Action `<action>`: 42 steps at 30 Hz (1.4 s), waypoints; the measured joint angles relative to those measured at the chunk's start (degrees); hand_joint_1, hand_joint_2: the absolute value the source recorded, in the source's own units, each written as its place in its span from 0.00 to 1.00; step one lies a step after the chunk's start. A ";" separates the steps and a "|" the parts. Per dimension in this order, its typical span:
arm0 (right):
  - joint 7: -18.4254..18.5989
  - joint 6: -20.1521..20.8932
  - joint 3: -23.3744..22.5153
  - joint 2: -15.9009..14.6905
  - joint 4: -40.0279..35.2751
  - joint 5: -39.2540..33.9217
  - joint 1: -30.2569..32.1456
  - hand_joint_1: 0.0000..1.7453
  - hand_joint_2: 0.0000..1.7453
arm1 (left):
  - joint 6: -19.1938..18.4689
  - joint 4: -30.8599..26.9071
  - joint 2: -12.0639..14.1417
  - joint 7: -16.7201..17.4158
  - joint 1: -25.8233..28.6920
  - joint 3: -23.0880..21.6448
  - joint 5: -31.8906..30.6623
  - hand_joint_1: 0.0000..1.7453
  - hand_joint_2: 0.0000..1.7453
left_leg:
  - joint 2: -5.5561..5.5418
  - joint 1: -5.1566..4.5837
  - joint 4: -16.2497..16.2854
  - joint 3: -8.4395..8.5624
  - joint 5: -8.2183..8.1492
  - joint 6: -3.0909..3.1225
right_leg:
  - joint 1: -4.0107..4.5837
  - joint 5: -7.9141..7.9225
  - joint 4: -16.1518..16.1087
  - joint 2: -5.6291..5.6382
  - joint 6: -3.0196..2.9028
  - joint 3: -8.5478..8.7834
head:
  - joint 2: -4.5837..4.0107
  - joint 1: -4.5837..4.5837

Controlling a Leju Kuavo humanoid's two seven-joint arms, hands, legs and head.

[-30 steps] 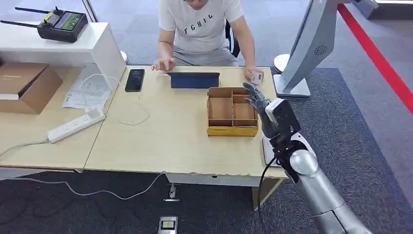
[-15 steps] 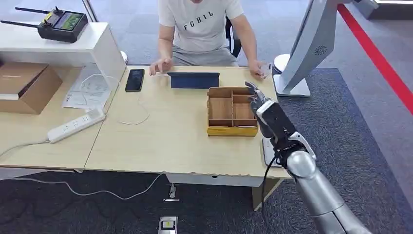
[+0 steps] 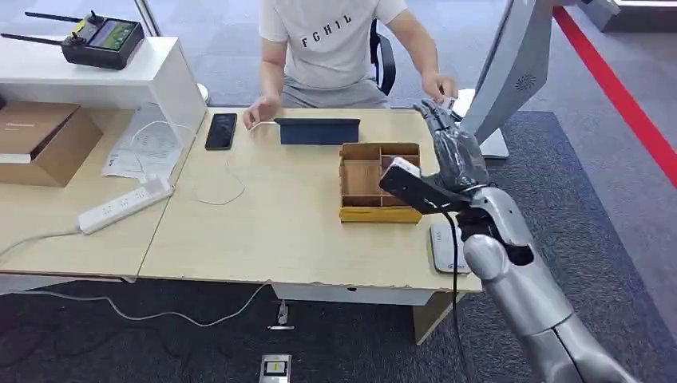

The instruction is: Pass the card to the sensor for recognition and then transmit it.

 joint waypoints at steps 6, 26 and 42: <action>2.62 1.18 2.05 -0.17 1.64 12.20 -4.16 0.00 1.00 | -0.02 0.00 -0.07 0.59 -0.03 -0.04 0.00 0.00 0.00 | -0.01 0.00 0.00 -0.01 0.00 0.00 | 0.00 0.00 0.00 0.00 0.00 -0.01 | 0.00 0.02; 2.99 0.15 7.43 0.48 12.94 27.47 -9.89 0.00 1.00 | -0.35 0.00 -0.33 1.22 -0.04 -1.22 0.11 0.00 0.00 | -0.02 0.00 0.01 -0.03 0.00 0.00 | 0.00 0.00 0.00 0.00 0.00 -0.01 | 0.00 0.00; 1.66 -1.86 7.80 1.57 22.25 27.57 -12.18 0.00 1.00 | -0.39 0.00 -0.28 1.33 -0.12 -1.38 0.26 0.00 0.00 | -0.02 0.00 0.02 -0.02 0.00 0.00 | 0.00 0.00 0.00 0.00 0.00 -0.01 | 0.00 0.00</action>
